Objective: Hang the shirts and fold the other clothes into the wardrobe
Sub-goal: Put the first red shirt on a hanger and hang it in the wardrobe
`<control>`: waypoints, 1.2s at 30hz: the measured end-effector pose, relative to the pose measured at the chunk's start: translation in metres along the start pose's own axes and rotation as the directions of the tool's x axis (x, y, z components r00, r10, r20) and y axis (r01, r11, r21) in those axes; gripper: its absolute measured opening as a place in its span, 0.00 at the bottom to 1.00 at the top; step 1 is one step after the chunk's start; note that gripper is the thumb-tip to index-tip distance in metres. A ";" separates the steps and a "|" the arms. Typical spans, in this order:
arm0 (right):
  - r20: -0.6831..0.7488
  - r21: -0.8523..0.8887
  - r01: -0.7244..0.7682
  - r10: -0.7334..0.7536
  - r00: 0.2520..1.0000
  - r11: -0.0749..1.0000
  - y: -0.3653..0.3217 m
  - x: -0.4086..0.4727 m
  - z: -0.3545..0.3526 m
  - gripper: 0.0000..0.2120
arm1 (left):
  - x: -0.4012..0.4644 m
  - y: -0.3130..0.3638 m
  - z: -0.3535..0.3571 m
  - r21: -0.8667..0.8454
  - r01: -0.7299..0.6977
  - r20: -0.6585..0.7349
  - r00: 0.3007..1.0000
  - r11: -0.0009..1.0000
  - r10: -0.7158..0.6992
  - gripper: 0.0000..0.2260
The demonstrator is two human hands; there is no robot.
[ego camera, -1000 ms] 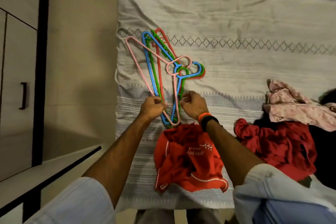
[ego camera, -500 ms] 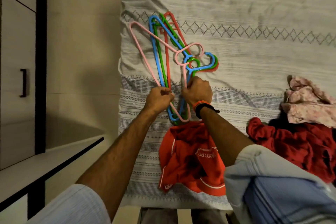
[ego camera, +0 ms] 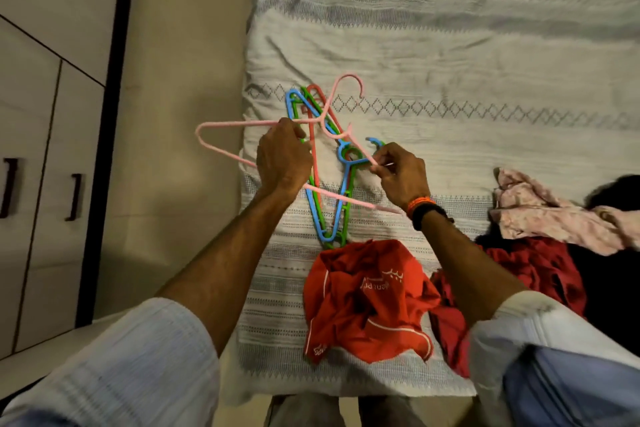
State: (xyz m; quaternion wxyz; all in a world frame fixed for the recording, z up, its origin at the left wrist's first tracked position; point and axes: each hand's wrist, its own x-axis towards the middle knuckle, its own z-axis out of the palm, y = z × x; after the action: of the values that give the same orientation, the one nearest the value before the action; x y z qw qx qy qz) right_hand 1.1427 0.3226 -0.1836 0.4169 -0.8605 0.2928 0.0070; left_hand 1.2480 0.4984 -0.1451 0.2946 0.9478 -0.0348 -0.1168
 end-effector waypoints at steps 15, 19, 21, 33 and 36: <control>0.018 -0.165 0.207 -0.207 0.978 0.964 -0.048 -0.052 -0.042 0.14 | -0.055 0.019 -0.088 0.009 -0.063 0.198 0.978 0.998 0.060 0.13; -0.006 -0.176 0.170 -0.174 0.985 0.970 -0.067 -0.072 -0.033 0.20 | -0.078 0.023 -0.096 -0.208 0.121 0.268 0.961 0.971 -0.063 0.13; 0.014 -0.063 0.141 -0.140 0.990 0.988 -0.083 -0.086 -0.029 0.20 | -0.086 0.027 -0.096 -0.411 0.251 0.283 0.949 0.876 -0.139 0.13; 0.157 0.027 0.208 -0.210 0.965 0.978 -0.114 -0.112 -0.048 0.06 | -0.109 0.039 -0.093 -0.496 0.123 0.226 0.974 0.860 -0.010 0.08; 0.172 0.077 0.097 -0.109 0.979 0.992 -0.106 -0.118 -0.057 0.07 | -0.119 0.037 -0.092 -0.274 -0.052 0.164 0.981 0.960 0.100 0.08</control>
State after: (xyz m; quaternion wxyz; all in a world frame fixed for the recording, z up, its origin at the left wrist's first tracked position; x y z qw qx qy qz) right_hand 1.0860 0.3908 -0.0411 0.4700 -0.8558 0.2097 0.0513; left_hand 1.1550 0.5344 -0.0268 0.4206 0.8829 -0.0810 -0.1923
